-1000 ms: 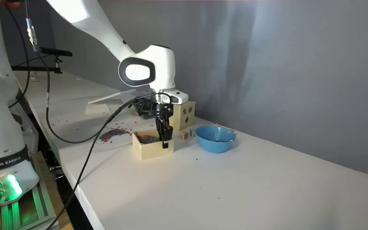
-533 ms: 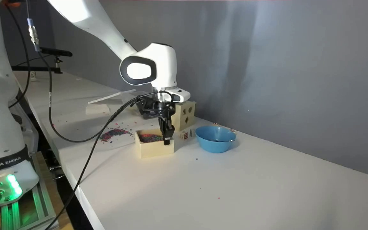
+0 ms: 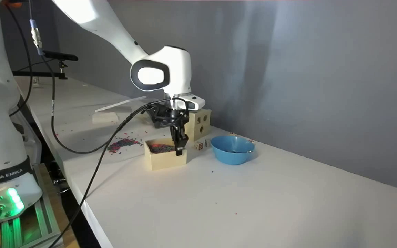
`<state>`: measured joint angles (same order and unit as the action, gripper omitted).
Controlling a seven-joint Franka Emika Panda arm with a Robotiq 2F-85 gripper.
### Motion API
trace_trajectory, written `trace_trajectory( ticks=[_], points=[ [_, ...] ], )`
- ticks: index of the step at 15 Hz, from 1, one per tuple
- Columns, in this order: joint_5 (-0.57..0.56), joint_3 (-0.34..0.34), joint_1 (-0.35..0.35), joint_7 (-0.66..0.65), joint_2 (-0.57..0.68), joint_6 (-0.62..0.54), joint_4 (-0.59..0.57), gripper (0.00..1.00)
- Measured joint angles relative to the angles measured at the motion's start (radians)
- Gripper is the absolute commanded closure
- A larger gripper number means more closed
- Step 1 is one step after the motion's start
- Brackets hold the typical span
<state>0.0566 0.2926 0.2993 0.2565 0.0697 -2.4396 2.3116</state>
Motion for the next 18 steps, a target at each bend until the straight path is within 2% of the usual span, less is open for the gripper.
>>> trace_trajectory(
  ticks=[7, 8, 10, 18],
  points=[
    [0.0, -0.027, -0.008, 0.008, 0.009, 0.115, -0.04, 0.98],
    [0.0, -0.03, -0.009, 0.008, 0.012, 0.142, -0.049, 0.93],
    [0.0, -0.032, -0.012, 0.009, 0.021, 0.198, -0.072, 0.93],
    [0.0, -0.032, -0.012, 0.01, 0.031, 0.218, -0.088, 0.93]
  ],
)
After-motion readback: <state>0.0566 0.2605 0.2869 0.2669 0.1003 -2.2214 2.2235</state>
